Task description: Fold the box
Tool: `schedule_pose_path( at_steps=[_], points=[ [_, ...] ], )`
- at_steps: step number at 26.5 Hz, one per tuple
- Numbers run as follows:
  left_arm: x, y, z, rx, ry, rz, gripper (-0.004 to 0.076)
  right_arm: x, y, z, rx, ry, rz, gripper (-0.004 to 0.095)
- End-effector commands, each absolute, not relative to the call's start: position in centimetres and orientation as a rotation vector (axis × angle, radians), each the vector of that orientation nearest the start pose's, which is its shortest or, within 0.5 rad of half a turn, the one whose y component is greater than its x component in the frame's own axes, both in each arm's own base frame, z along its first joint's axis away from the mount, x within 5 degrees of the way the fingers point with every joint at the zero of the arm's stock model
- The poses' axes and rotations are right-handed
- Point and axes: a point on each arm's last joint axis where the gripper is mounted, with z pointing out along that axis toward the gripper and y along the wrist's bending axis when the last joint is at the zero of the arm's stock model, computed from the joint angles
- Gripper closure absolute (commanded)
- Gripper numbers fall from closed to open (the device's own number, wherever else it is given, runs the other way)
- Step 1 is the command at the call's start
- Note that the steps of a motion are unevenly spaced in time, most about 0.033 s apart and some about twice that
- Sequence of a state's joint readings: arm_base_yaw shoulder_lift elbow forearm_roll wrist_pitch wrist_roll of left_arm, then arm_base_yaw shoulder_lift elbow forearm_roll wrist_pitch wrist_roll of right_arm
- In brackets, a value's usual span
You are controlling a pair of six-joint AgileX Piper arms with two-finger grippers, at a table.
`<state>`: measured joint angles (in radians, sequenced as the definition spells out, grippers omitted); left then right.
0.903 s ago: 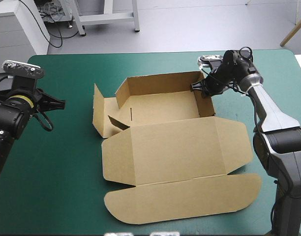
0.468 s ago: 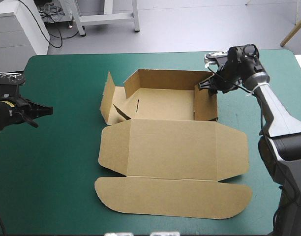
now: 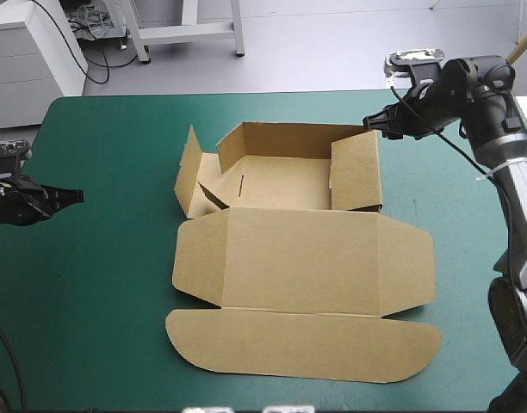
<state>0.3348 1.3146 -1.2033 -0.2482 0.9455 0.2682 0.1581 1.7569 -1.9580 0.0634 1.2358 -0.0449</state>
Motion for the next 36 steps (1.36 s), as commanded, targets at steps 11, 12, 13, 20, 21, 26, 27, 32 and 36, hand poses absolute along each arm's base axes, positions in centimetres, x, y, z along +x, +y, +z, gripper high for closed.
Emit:
schedule_pose_path(
  at_steps=[11, 12, 13, 20, 21, 26, 27, 32, 36],
  points=[
    [25.7, 6.9, 36.7, -0.188, 2.415, -0.071, 0.0727, 41.1, 7.6, 35.4, -0.204, 2.633, 0.252, 0.0469],
    [25.7, 6.9, 36.7, -0.188, 2.416, -0.071, 0.0727, 41.4, 7.6, 34.8, -0.203, 2.647, 0.251, 0.0469],
    [25.6, 6.9, 36.7, -0.188, 2.417, -0.072, 0.0727, 41.7, 7.7, 34.2, -0.203, 2.66, 0.251, 0.0469],
    [25.6, 6.9, 36.7, -0.188, 2.417, -0.072, 0.0727, 43.0, 7.9, 31.6, -0.198, 2.722, 0.258, 0.0474],
    [25.6, 6.9, 36.7, -0.188, 2.417, -0.072, 0.0727, 43.1, 8.0, 31.1, -0.195, 2.733, 0.269, 0.0474],
    [25.6, 6.9, 36.7, -0.188, 2.417, -0.072, 0.0727, 43.4, 8.3, 30.4, -0.192, 2.75, 0.298, 0.0479],
    [25.6, 6.9, 36.7, -0.188, 2.417, -0.072, 0.0727, 43.4, 8.3, 30.3, -0.192, 2.752, 0.298, 0.049],
    [25.6, 6.9, 36.7, -0.188, 2.417, -0.072, 0.0727, 43.6, 8.4, 30.0, -0.202, 2.758, 0.297, 0.0905],
    [25.6, 6.9, 36.7, -0.143, 2.422, -0.056, 0.0708, 43.6, 8.4, 30.0, -0.21, 2.757, 0.298, 0.0927]
  ],
)
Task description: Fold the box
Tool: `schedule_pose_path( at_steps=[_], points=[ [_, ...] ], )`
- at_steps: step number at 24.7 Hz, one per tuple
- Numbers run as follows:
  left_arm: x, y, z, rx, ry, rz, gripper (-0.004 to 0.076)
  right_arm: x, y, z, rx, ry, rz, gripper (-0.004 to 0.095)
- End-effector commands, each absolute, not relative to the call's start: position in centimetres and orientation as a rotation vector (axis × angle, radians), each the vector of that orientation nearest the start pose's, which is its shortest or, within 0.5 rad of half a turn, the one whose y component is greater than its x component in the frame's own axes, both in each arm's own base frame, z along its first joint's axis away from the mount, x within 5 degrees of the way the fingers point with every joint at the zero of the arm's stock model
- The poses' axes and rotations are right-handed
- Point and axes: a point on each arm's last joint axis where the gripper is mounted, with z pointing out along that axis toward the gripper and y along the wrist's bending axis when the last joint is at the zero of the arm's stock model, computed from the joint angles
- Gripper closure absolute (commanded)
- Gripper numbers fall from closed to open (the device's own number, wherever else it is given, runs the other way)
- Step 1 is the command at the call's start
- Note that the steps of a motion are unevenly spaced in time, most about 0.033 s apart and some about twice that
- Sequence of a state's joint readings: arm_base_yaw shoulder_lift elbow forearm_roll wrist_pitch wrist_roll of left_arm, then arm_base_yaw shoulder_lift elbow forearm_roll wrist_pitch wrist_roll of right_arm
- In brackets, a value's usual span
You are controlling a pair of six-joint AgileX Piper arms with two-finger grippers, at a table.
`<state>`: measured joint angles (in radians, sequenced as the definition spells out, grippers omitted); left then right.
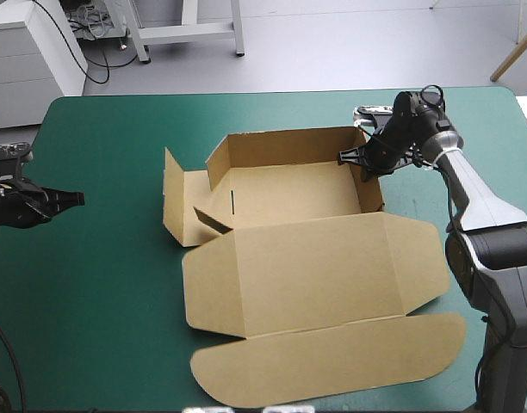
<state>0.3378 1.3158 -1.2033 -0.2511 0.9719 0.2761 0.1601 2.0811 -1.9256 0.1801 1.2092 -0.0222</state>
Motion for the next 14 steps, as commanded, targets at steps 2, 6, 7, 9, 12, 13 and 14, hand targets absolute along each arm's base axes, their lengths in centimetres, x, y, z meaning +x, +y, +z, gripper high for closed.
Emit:
schedule_pose_path(
  at_steps=[2, 6, 7, 9, 12, 13, 14],
  points=[
    [25.6, 6.8, 36.7, -0.065, 2.431, -0.041, 0.0594, 43.6, 8.4, 30.0, -0.21, 2.757, 0.297, 0.0927],
    [25.8, 6.7, 36.5, -0.072, 2.434, -0.072, 0.0188, 43.4, 8.6, 30.3, -0.205, 2.751, 0.328, 0.0928],
    [25.9, 6.6, 36.4, -0.076, 2.432, -0.086, 0.0127, 43.4, 8.6, 30.5, -0.204, 2.745, 0.334, 0.0927],
    [26.3, 6.5, 36.2, -0.091, 2.431, -0.127, 0.0065, 43.2, 8.6, 30.9, -0.204, 2.734, 0.339, 0.0927],
    [26.8, 6.3, 35.7, -0.129, 2.439, -0.201, 0.0063, 42.6, 8.5, 32.2, -0.203, 2.706, 0.342, 0.0927],
    [26.9, 6.2, 35.7, -0.135, 2.44, -0.224, 0.0063, 42.4, 8.3, 32.8, -0.196, 2.692, 0.354, 0.0927],
    [27.1, 6.2, 35.4, -0.145, 2.445, -0.255, 0.0063, 42.2, 8.1, 33.3, -0.196, 2.679, 0.377, 0.0927]
  ],
)
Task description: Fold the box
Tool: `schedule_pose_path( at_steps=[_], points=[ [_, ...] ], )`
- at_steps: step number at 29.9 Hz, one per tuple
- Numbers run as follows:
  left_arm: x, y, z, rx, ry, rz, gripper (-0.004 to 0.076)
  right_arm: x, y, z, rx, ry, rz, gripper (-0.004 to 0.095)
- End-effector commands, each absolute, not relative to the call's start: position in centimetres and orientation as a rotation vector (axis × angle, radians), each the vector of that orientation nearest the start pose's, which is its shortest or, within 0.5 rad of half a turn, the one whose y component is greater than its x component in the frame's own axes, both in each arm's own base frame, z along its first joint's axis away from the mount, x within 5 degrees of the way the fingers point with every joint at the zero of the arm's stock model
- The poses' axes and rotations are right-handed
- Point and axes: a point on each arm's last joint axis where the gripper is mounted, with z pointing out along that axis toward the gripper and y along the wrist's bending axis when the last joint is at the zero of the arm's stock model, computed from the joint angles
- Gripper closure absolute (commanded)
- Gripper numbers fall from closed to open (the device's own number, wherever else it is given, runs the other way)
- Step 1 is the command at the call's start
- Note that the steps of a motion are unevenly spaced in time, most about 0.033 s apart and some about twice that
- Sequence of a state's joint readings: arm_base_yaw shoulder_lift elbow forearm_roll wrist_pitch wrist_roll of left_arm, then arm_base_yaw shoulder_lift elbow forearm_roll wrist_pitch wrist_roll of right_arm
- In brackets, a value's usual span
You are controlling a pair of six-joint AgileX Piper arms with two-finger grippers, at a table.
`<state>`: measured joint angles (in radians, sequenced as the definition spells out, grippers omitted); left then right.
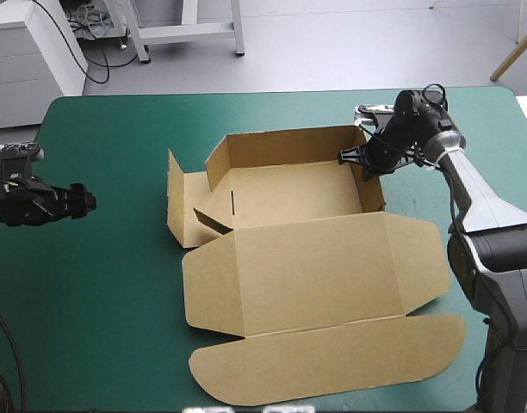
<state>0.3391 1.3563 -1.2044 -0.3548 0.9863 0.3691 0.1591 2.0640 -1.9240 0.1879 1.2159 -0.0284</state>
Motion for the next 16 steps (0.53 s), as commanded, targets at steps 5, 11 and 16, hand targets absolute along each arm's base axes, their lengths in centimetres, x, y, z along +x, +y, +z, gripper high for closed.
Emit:
schedule_pose_path(
  at_steps=[5, 11, 16],
  points=[
    [27.9, 5.7, 35.1, -0.186, 2.415, -0.387, 0.0063, 40.6, 7.0, 36.9, -0.171, 2.574, 0.519, 0.0927],
    [28.4, 4.9, 35.8, -0.184, 2.326, -0.53, 0.0063, 38.0, 6.7, 40.7, -0.22, 2.474, 0.493, 0.0927],
    [28.5, 4.3, 36.2, -0.161, 2.284, -0.606, 0.0063, 36.2, 7.2, 42.9, -0.254, 2.399, 0.585, 0.0927]
  ],
)
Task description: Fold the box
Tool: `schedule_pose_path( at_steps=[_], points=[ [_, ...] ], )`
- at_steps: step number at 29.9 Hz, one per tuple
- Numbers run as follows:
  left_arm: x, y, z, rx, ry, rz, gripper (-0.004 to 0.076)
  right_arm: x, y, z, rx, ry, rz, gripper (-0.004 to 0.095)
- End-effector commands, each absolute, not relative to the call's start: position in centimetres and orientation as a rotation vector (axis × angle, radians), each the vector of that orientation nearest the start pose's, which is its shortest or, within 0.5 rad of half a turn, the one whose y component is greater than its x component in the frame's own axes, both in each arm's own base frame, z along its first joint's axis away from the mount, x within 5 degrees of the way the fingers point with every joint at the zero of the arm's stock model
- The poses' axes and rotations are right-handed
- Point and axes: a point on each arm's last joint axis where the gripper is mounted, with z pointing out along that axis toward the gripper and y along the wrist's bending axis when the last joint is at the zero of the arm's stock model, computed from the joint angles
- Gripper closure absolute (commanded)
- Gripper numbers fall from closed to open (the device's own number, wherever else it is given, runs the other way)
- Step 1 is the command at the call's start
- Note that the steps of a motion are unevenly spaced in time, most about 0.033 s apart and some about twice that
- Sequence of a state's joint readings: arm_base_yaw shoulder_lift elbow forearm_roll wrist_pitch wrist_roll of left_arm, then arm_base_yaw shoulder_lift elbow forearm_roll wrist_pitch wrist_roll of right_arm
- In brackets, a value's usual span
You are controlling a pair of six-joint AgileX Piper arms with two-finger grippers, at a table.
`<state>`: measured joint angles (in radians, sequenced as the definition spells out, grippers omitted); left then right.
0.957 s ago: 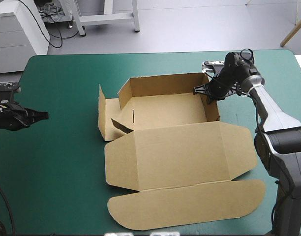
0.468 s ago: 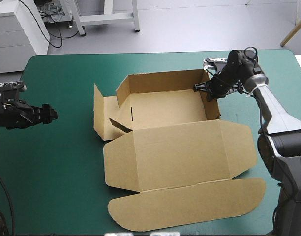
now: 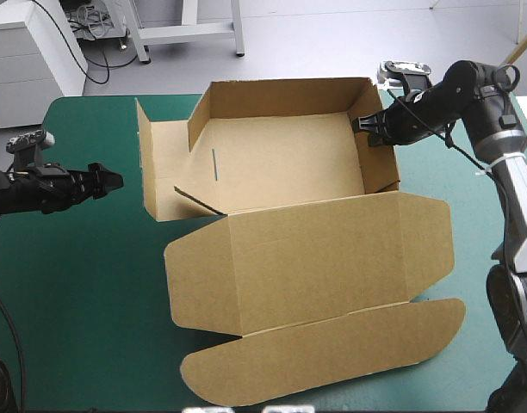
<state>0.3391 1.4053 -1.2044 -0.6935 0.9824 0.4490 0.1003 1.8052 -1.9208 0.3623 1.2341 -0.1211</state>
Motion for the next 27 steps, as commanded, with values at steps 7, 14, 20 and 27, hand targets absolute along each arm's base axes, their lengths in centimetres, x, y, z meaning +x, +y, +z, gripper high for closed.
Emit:
schedule_pose_path(
  at_steps=[7, 14, 20, 27],
  points=[
    [28.4, 3.5, 36.6, -0.102, 2.257, -0.724, 0.0063, 35.8, 8.2, 42.2, -0.284, 2.415, 0.647, 0.0927],
    [28.1, 2.4, 37.4, -0.029, 2.194, -0.892, 0.0071, 36.8, 10.7, 41.3, -0.275, 2.326, 0.66, 0.0927],
    [27.7, 1.8, 37.6, 0.029, 2.186, -0.977, 0.0109, 38.2, 12.9, 39.1, -0.308, 2.347, 0.658, 0.0927],
    [27.3, 1.5, 37.6, 0.097, 2.204, -1.011, 0.011, 39.2, 16.6, 36.6, -0.353, 2.356, 0.688, 0.0927]
  ],
)
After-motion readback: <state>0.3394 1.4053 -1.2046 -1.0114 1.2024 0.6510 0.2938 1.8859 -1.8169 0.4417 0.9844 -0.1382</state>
